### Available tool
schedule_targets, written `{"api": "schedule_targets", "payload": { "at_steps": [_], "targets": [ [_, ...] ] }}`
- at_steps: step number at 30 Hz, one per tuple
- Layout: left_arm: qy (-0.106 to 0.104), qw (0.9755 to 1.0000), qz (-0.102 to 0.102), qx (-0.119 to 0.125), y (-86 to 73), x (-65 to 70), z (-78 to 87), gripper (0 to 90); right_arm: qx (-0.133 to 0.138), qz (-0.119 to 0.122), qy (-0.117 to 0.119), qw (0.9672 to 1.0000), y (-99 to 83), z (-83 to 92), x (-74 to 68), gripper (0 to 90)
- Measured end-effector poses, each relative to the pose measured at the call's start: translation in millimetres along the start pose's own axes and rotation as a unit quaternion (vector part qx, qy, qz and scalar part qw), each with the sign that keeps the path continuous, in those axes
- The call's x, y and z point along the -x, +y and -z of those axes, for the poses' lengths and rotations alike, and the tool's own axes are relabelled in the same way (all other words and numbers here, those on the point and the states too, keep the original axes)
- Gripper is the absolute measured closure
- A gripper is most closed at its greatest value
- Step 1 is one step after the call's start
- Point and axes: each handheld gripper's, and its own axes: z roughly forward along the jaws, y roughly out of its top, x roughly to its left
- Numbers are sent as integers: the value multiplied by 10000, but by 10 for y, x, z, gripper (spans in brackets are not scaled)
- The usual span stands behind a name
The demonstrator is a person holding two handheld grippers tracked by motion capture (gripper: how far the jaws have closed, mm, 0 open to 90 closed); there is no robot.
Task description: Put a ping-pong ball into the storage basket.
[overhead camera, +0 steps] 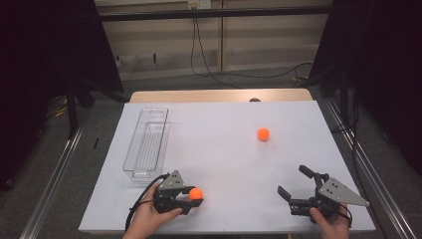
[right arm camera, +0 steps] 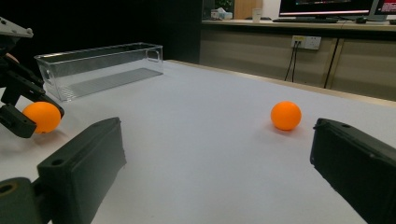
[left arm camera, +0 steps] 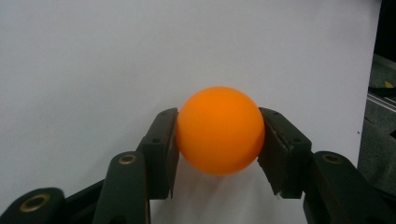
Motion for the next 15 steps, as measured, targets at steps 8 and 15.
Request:
{"api": "schedule_targets", "payload": {
  "at_steps": [8,15],
  "targets": [
    [63,10000,49,6,29,-22,70,509,14,7,0,10000,3,-2,2,24],
    [101,9999,119,42,65,-42,120,509,18,4,-4,10000,5,-2,3,24]
  ]
}}
